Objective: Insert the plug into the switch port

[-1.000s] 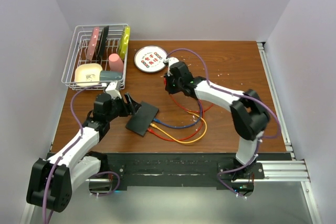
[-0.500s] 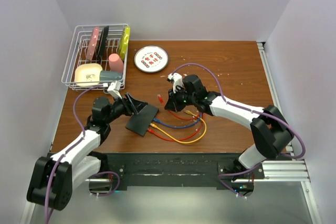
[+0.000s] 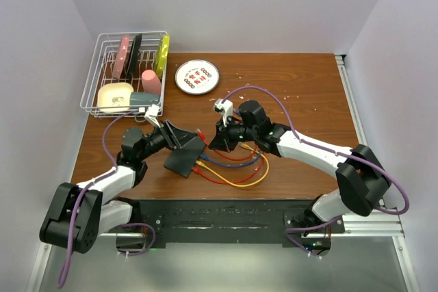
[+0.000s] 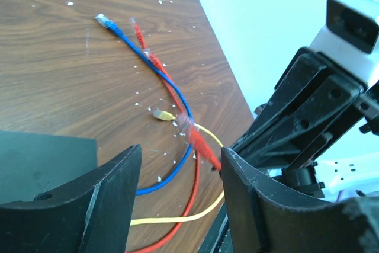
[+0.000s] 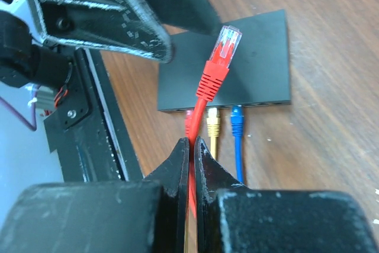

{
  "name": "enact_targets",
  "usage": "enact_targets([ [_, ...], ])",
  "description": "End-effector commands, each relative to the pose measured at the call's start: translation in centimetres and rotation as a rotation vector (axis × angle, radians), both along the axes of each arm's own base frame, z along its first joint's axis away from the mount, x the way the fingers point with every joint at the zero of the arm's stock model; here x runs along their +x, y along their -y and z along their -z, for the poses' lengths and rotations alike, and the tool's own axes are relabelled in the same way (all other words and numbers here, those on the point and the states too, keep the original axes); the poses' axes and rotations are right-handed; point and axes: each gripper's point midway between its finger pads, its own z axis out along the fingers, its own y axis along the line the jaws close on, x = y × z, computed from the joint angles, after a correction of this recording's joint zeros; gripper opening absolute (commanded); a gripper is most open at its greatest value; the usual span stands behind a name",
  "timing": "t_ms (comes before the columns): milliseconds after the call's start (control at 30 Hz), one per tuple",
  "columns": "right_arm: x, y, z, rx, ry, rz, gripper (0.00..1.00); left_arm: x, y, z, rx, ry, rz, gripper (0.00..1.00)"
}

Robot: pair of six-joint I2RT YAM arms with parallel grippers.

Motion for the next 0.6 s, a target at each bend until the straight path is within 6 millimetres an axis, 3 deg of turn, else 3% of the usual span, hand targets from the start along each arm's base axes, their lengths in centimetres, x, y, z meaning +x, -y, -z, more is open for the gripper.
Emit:
enact_targets([
  [0, -0.6, -1.1, -2.0, 0.057, 0.048, -0.055, 0.00, -0.2, 0.6, -1.6, -0.043, 0.051, 0.038, 0.59],
  [233, -1.9, -2.2, -2.0, 0.045, 0.049, -0.100, 0.00, -0.3, 1.1, -1.2, -0.052, 0.040, 0.052, 0.54],
  [333, -2.3, -2.4, -1.5, 0.022, 0.054, -0.115, 0.00, -0.4, 1.3, -1.4, -0.059, 0.054, 0.057, 0.47],
  [433, -2.4, -2.5, -1.4, 0.012, 0.059, -0.115, 0.00, -0.4, 1.4, -1.6, -0.053, 0.064, 0.060, 0.33],
  [467, -2.3, -2.5, -1.4, 0.009, 0.063, -0.111, 0.00, -0.4, 1.5, -1.6, -0.049, 0.060, 0.065, 0.21],
  [567, -2.0, -2.5, -1.6, 0.008, 0.073, -0.091, 0.00, -0.6, 1.8, -1.6, -0.045, 0.064, 0.079, 0.00],
])
